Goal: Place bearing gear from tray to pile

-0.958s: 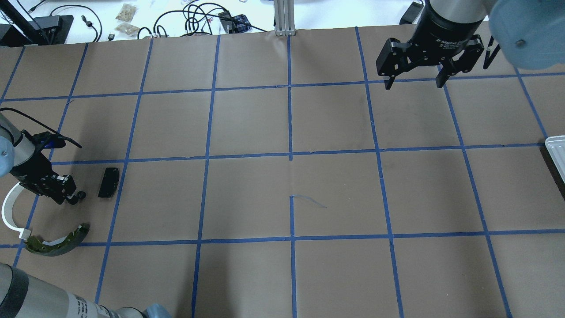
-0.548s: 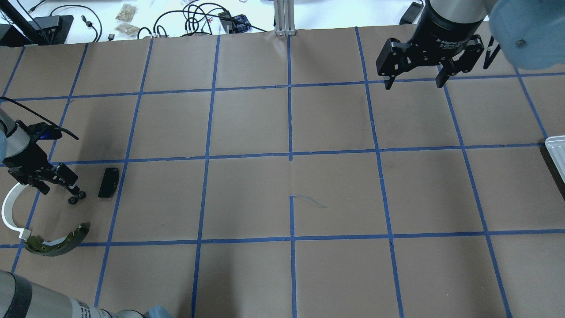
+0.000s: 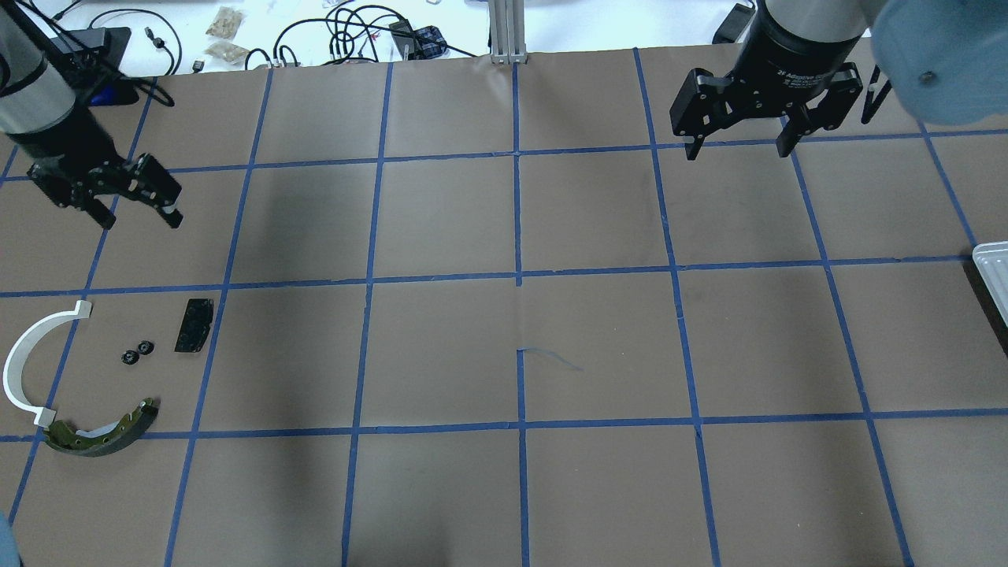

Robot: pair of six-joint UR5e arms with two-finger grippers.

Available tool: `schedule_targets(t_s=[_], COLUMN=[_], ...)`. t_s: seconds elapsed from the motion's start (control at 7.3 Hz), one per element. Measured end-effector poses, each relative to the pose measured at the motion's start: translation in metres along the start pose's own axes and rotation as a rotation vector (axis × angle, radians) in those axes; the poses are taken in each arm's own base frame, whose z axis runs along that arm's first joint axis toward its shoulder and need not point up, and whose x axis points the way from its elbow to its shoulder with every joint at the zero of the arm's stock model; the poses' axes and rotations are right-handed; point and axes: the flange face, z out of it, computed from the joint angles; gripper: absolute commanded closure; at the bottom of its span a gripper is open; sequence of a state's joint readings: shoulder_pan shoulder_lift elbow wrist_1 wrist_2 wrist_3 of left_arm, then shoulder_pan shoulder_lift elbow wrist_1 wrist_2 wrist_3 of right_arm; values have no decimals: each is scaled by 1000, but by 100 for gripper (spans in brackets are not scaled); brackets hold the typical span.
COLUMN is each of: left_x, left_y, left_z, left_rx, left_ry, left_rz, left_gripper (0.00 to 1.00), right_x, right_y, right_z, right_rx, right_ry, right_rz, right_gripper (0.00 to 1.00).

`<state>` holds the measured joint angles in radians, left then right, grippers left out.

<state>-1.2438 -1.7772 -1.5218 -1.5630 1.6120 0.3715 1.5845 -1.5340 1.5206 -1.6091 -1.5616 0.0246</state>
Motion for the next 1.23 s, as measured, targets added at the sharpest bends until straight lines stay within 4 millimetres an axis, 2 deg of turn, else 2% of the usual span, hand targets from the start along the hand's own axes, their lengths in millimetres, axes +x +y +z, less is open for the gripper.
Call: schedule_targets(t_s=[0.14,0.27,0.41,0.55,0.82,1.23], left_x=[53,101,143,173,203,218], left_y=[3,12,22,33,47,58], left_z=[-26,-42,-52,-56,-50,-48], left_rx=[36,67,89,100,98,103], left_ry=[-18,-29,-37,-42,-49,-47], left_rz=[-22,-41,-34,-11,26,56], left_gripper=[0,0,0,0,0,0], right_x=[0,0,0,0,1,1], right_y=[0,0,0,0,0,0], right_z=[0,0,0,0,-1,-1], right_rx=[0,0,0,0,1,2], right_ry=[0,0,0,0,0,0], right_rz=[0,0,0,1,1,1], right_gripper=[0,0,0,0,0,0])
